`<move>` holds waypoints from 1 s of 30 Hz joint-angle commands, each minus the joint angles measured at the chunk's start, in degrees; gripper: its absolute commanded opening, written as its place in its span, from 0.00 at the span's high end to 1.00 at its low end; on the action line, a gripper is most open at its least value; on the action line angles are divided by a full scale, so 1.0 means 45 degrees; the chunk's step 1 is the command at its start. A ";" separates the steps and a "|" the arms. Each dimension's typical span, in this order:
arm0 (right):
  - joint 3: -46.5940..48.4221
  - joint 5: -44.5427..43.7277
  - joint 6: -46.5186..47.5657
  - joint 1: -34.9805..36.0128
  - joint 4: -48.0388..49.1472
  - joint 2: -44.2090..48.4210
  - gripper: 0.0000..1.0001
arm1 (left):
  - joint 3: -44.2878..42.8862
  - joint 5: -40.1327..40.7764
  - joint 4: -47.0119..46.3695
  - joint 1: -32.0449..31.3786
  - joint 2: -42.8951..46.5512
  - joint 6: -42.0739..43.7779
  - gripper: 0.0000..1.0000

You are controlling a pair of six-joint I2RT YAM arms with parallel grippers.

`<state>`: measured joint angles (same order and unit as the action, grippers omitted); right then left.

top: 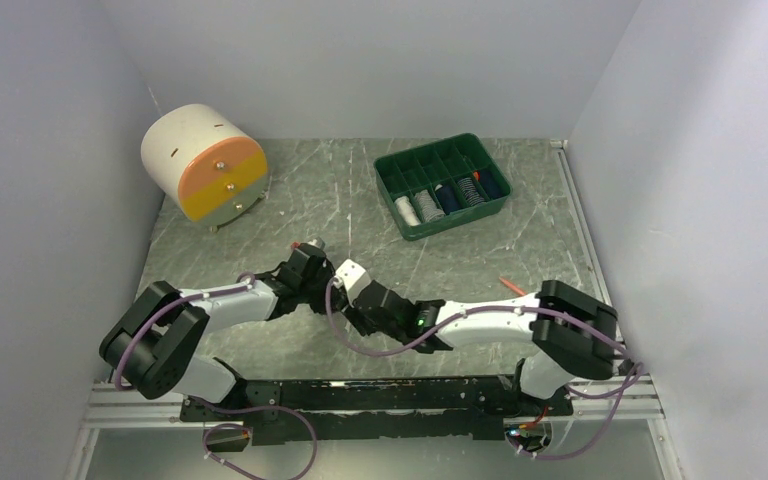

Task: Roll the underwear
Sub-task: Roll the underwear to the center of the board.

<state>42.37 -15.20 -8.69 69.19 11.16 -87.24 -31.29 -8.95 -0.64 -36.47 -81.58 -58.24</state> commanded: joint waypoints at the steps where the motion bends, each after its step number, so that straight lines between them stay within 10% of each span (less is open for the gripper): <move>1: 0.0584 -0.2584 0.0453 0.0549 -0.0820 -0.0944 0.59 | 0.0059 0.0333 0.1510 -0.0080 -0.0189 0.0119 0.69; 11: -0.0459 -0.1294 -0.0989 0.0240 -0.0340 -0.1004 0.75 | -0.0069 0.0251 0.1566 -0.0080 -0.0228 0.0130 0.68; 20: -0.3209 0.7725 -0.3672 -0.3501 0.4351 -0.0658 0.88 | 0.0372 -0.0019 0.0985 -0.0080 0.0514 -0.0214 0.41; 30: -0.3894 1.1074 -0.5782 -0.5826 0.7072 -0.2482 0.84 | -0.0057 -0.0224 0.0048 -0.0528 -0.0606 -0.0080 0.37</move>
<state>24.86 25.89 -32.08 44.69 42.89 -94.54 -30.63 -10.79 -2.33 -36.95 -80.42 -59.61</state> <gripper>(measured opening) 0.163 0.650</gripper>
